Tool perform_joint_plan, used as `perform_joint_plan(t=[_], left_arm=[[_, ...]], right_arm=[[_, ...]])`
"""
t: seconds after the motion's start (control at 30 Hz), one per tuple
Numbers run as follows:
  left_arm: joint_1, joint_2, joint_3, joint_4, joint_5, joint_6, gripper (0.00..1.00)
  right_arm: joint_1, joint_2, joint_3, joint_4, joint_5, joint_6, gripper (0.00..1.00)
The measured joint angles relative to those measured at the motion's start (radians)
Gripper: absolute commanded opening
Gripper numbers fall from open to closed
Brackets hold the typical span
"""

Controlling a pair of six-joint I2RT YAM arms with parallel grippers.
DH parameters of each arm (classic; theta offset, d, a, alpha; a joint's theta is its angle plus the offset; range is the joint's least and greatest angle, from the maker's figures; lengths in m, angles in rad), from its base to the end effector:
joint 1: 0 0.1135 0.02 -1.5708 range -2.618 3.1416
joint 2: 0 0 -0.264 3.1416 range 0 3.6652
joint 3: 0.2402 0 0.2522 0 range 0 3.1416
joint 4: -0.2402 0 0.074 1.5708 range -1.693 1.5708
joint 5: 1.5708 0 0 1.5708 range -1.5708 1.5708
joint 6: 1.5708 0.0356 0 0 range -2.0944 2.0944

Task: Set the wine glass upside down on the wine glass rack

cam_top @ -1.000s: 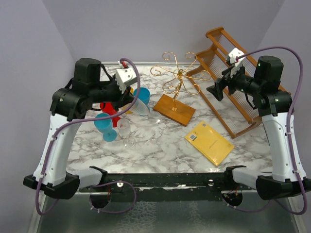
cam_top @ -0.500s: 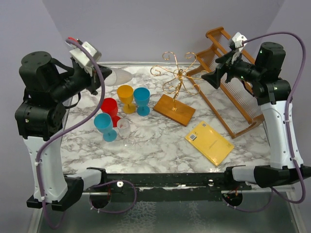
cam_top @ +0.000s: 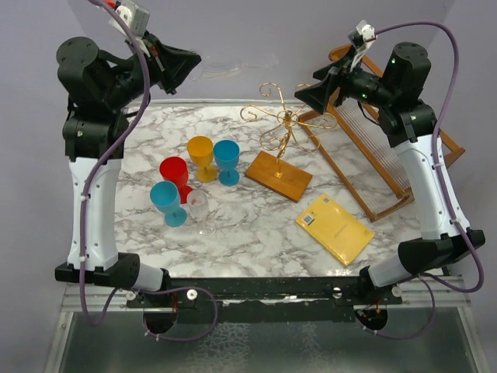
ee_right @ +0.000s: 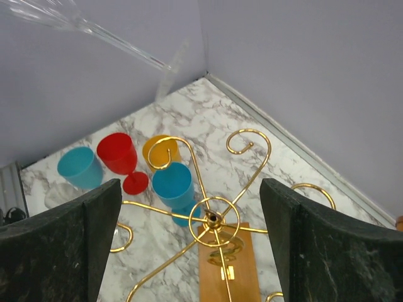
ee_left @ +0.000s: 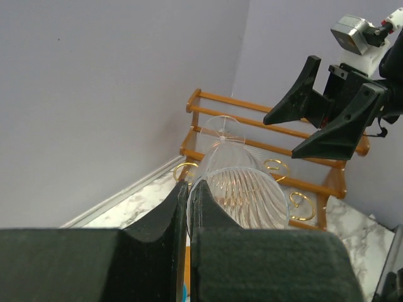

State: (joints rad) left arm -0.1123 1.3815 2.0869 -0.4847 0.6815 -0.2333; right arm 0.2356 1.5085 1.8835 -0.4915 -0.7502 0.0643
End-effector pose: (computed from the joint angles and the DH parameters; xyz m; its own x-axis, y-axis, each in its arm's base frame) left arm 0.2132 -0.0466 0.5995 0.0503 -0.1864 -0.9812 0.7292 0.6781 -0.0914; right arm 0.2947 0.0957 0.5109 -0.1661 0.0085 -0.9861 -0.8202 0.5539 0.1429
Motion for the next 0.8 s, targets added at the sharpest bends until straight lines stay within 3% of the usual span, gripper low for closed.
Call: perform_joint_plan(t=[0.23,0.5,0.8], left_arm=[[0.000,0.076,-0.043,0.193,0.053,-0.206,0.00],[0.000,0.068,-0.090,0.314,0.081,-0.298,0.00],[-0.001,0.068,-0.120,0.369,0.095,-0.341,0.00]], right_arm=[[0.010,-0.010,-0.038,0.104,0.002,0.128,0.81],[0.045,0.018,-0.004,0.154,0.024,0.231,0.72],[0.053,0.079,0.070,0.174,0.052,0.288,0.55]])
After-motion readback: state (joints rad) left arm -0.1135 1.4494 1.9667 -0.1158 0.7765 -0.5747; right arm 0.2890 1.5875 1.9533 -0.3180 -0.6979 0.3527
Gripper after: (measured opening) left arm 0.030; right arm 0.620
